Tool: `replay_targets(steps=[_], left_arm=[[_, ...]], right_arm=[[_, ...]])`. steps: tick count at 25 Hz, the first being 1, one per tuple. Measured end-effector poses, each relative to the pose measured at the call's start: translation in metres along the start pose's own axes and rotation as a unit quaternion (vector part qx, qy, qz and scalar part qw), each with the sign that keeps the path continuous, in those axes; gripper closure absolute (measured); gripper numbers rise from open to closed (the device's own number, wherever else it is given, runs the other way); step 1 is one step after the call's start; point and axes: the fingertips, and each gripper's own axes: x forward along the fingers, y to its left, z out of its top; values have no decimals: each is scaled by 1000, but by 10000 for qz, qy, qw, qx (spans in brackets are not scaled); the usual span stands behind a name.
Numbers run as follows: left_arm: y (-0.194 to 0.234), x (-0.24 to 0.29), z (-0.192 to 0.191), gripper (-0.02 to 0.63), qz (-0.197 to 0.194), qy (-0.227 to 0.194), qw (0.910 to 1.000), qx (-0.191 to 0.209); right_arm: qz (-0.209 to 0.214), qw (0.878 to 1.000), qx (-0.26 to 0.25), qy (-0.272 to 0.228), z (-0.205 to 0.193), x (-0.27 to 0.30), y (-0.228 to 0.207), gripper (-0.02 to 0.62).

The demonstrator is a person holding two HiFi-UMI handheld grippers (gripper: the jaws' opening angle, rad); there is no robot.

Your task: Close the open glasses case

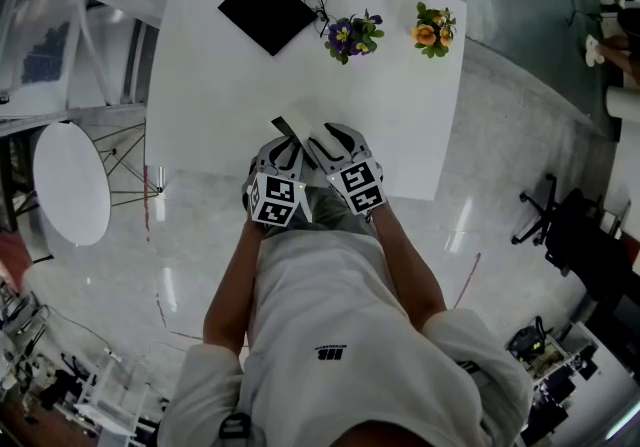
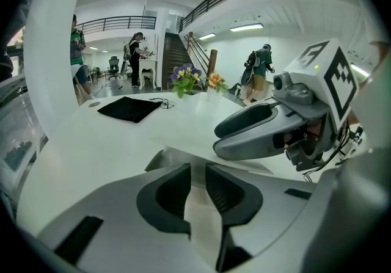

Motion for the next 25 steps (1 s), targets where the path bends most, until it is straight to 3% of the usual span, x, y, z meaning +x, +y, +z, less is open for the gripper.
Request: replay_targets(steps=[25], left_arm=[[9,-4,-24,515,46,185,9998,-69]], right_arm=[[101,9998,-121,127,-4,9,17,410]])
